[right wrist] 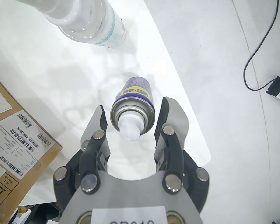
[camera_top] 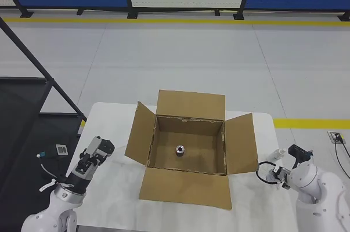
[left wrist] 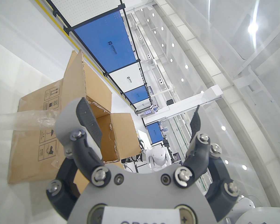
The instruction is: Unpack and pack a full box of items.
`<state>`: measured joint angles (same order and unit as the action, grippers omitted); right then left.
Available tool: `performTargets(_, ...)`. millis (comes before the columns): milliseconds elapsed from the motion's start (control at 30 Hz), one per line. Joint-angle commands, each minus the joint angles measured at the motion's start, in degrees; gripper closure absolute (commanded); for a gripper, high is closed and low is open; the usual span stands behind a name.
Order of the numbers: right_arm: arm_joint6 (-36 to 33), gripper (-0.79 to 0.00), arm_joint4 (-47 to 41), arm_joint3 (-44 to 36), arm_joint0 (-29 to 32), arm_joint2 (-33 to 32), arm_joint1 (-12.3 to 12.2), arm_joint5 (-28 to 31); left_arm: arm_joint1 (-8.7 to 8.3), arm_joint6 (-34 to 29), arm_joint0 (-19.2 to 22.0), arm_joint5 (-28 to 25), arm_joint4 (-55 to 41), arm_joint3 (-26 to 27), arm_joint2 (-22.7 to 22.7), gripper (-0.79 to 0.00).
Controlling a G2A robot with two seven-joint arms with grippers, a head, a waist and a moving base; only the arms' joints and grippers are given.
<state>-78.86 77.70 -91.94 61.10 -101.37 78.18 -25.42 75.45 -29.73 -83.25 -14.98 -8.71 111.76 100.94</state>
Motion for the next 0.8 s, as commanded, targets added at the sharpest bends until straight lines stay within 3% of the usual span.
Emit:
performTargets(0,-0.01,-0.363,0.13,1.02,-0.37,0.09,0.02,0.01,0.00,0.00,0.00,0.00,0.00,0.00,0.00,-0.785)
performTargets(33,-0.10,-0.329,0.29,1.67,-0.63,0.05,0.01,0.09,0.00,0.00,0.00,0.00,0.00,0.00,0.00,-0.785)
performTargets(67,-0.03,-0.209,0.39,2.06,-0.89,0.02,0.02,0.03,0.00,0.00,0.00,0.00,0.00,0.00,0.00,-0.785)
performTargets(167,0.30,0.000,0.30,1.91,-0.87,-0.49,0.04,-0.30,0.00,0.00,0.00,0.00,0.00,0.00,0.00,-0.785)
performTargets(367,0.92,0.000,1.04,-7.09,3.07,-1.93,0.27,-0.93,0.00,0.00,0.00,0.00,0.00,0.00,0.00,-0.785)
performTargets(533,2.14,0.000,-0.87,-23.50,8.96,-3.81,1.15,-2.15,0.00,0.00,0.00,0.00,0.00,0.00,0.00,-0.785)
performTargets(733,4.51,0.000,3.93,-42.38,13.36,1.47,2.27,-4.52,0.00,0.00,0.00,0.00,0.00,0.00,0.00,-0.785)
performTargets(767,5.15,0.000,5.11,-42.70,12.61,3.28,2.36,-5.02,0.00,0.00,0.00,0.00,0.00,0.00,0.00,-0.785)
